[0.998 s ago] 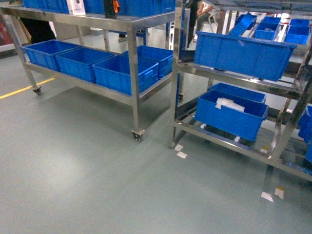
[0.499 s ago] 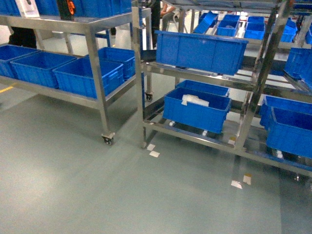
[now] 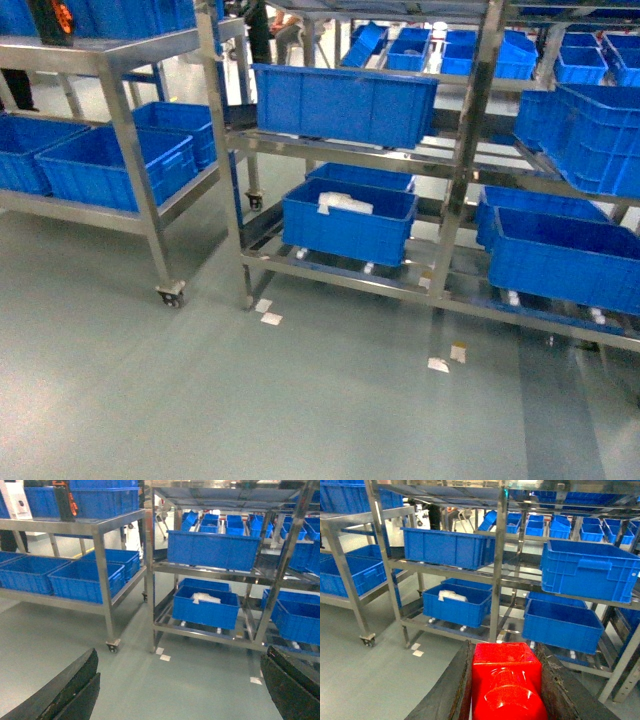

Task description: Pick red block from blue box to shelf

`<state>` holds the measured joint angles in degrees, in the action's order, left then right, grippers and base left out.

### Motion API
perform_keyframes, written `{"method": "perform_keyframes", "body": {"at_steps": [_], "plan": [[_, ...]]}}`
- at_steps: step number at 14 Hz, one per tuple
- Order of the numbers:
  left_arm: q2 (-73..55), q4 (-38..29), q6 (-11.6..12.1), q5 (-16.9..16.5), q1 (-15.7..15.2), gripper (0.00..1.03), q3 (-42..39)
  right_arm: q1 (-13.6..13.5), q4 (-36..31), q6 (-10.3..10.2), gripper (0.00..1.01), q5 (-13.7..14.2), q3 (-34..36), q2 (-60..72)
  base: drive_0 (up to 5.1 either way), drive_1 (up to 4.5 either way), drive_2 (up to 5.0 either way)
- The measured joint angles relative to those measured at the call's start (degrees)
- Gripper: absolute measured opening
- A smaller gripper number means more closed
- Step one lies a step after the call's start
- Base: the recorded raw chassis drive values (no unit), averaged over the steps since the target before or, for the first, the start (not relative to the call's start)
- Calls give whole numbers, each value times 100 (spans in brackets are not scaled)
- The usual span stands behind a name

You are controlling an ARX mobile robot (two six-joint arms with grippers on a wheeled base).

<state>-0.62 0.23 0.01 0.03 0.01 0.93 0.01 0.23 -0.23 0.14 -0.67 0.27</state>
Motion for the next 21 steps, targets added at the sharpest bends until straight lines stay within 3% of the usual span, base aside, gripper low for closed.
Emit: {"method": "perform_keyframes", "body": {"at_steps": [14,21], "plan": [[0,2,0,0,0,98,0,0,0,0,28,0,0,0,-150,-150,-150],[0,0,0,0,0,98,0,0,0,0,28,0,0,0,-5,-5,-5]]}}
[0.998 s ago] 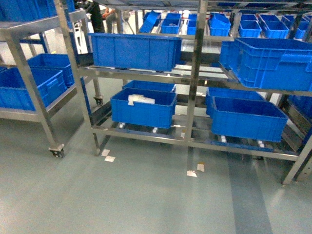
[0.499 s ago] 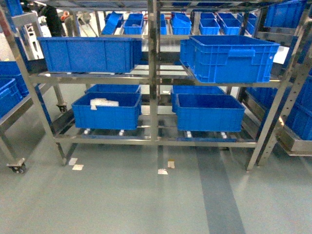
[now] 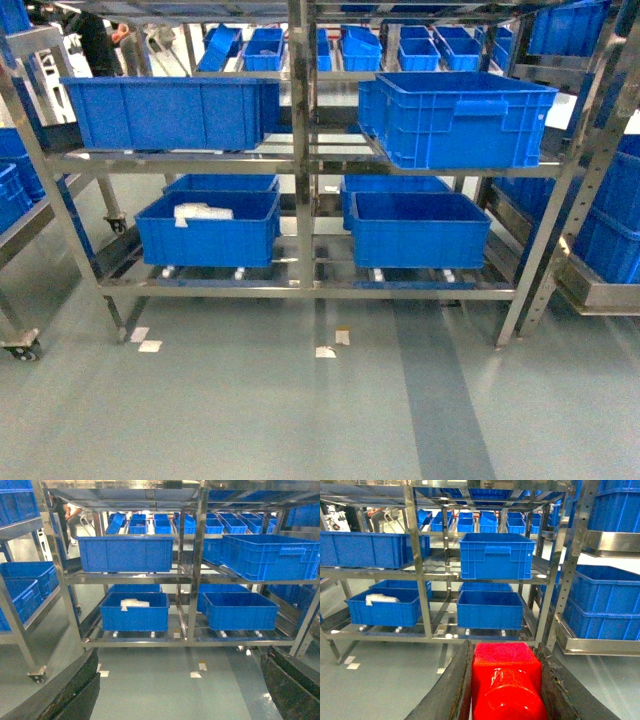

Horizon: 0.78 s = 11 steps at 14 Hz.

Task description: Pick red block from blue box to shelf

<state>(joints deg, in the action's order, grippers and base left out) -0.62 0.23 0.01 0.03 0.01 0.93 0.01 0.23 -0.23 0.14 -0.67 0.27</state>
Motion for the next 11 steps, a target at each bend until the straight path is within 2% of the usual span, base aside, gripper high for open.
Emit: {"method": "perform_keyframes", "body": {"at_steps": [4,11], "plan": [[0,-4,0,11,0,98,0,0,-11,0,28,-9,0,0,342,123,-491],[0,0,0,-4,0,98,0,0,9,0,28,0,0,0,24,429,-382]]}}
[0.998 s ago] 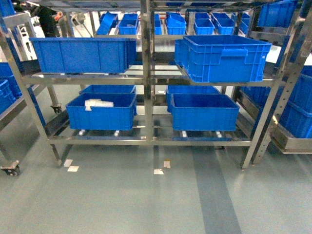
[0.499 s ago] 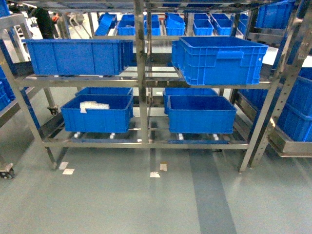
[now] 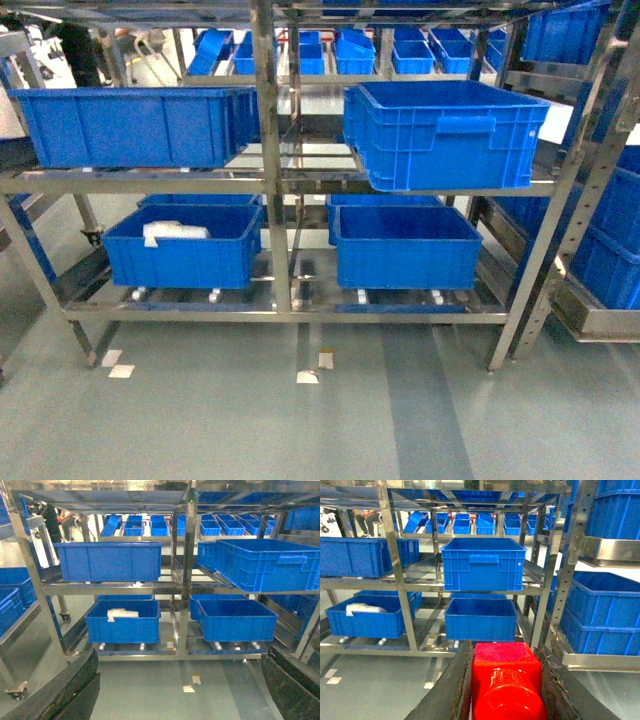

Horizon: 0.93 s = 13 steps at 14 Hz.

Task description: Pick red block from blue box to shelf

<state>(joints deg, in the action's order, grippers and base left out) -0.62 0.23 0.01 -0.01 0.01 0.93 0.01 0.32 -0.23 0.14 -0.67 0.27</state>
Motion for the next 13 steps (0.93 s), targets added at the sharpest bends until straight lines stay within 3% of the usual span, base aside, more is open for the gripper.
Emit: {"method": "perform_keyframes", "body": {"at_steps": [13], "plan": [[0,9,2,4,0,98,0,0,-4,0,28,0,0,0,4,422,-414]]}}
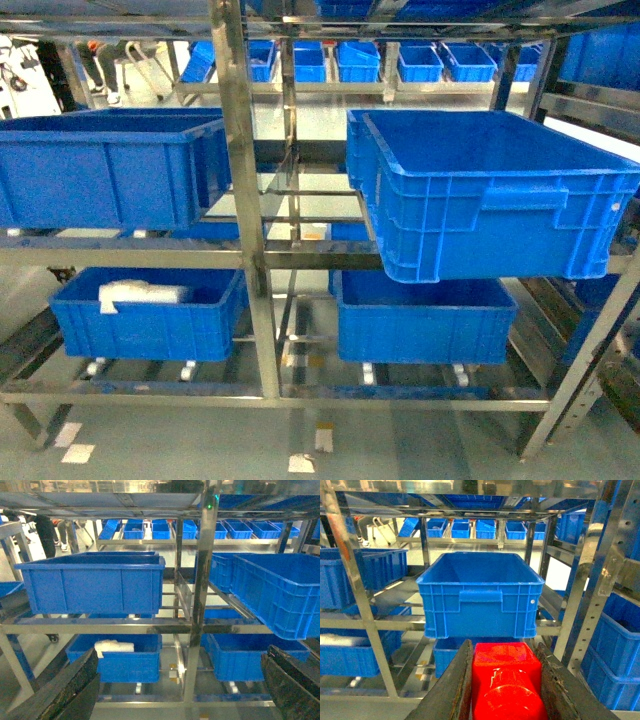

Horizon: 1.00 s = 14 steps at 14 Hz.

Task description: Pick red block from blue box to shelf

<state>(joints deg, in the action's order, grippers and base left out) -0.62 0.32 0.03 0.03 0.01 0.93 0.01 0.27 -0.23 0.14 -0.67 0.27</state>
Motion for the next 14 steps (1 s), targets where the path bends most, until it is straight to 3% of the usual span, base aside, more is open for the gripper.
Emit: {"method": "perform_keyframes", "body": {"at_steps": [12,14], "plan": [[0,-31,0,-2,0,98,0,0,-11,0,28,0,0,0,4,422,-414],[0,-9,-2,0,0,98,0,0,20,0,28,0,0,0,0,0,0]]}}
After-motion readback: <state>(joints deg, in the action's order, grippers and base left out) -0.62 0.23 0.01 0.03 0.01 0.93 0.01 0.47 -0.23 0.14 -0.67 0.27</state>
